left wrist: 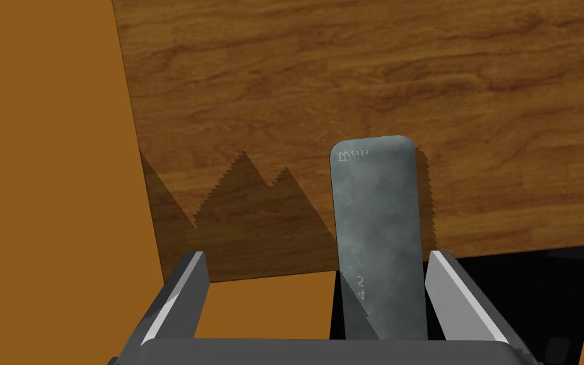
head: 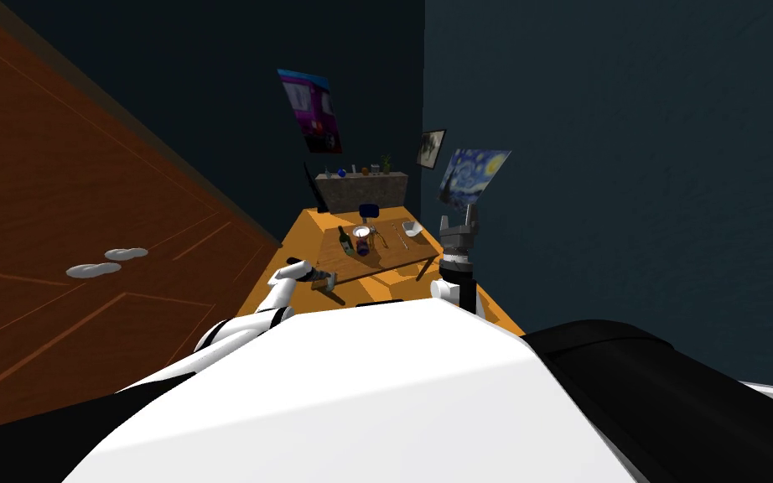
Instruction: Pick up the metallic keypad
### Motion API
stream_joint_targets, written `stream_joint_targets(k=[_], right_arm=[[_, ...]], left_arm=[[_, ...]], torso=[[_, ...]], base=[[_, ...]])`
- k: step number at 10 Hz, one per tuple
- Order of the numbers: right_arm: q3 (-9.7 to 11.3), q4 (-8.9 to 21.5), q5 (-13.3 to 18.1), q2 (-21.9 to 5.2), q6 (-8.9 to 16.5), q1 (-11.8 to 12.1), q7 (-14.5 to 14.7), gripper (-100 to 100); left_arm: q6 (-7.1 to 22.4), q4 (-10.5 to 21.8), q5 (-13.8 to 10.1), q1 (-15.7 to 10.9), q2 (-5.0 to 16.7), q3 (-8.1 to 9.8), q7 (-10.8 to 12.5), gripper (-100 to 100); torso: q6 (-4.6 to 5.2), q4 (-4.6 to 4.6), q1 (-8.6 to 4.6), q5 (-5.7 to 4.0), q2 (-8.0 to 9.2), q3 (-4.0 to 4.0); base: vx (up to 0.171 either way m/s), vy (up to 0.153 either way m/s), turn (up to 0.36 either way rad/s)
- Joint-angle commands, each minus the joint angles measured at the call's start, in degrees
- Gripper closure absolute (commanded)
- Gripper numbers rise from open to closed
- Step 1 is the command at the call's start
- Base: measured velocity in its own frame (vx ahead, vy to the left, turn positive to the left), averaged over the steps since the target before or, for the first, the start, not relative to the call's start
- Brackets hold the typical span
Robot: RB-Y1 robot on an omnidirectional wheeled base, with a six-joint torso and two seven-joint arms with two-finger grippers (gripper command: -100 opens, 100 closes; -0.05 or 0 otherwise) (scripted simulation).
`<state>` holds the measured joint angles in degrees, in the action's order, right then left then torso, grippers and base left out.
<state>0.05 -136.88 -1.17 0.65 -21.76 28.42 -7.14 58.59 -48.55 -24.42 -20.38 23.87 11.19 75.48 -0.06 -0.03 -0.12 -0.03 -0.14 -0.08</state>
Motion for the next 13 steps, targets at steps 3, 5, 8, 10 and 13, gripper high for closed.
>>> stream_joint_targets(k=[3,5,8,10,13], right_arm=[[0.0,0.0,0.0,0.0,0.0,0.0,0.0,0],[0.0,0.0,0.0,0.0,0.0,0.0,0.0,0],[0.0,0.0,0.0,0.0,0.0,0.0,0.0,0],[0.0,0.0,0.0,0.0,0.0,0.0,0.0,0],[0.0,0.0,0.0,0.0,0.0,0.0,0.0,0]], left_arm=[[4.9,4.7,1.5,-0.6,0.0,-0.5,2.8,-100],[6.4,6.0,2.0,-0.5,0.0,-0.66,3.6,-100],[8.6,8.0,2.9,-0.3,-0.1,-0.93,4.7,-100],[9.9,9.1,3.4,-0.1,-0.2,-1.11,5.3,-100],[9.5,9.8,3.4,-0.6,-0.1,-1.11,5.2,0]], torso=[[0.01,-0.02,-0.08,-0.02,-0.1,-0.06],[0.0,-0.01,0.01,-0.01,-0.06,-0.04],[0.0,-0.02,0.02,-0.01,-0.09,-0.06],[0.01,-0.05,0.1,0.01,-0.29,-0.16],[0.0,0.02,0.12,0.02,0.08,0.04]], base=[[0.075,-0.053,-0.026],[0.057,-0.026,-0.017],[0.072,-0.027,-0.014],[0.123,-0.002,-0.024],[0.016,-0.002,0.001]])
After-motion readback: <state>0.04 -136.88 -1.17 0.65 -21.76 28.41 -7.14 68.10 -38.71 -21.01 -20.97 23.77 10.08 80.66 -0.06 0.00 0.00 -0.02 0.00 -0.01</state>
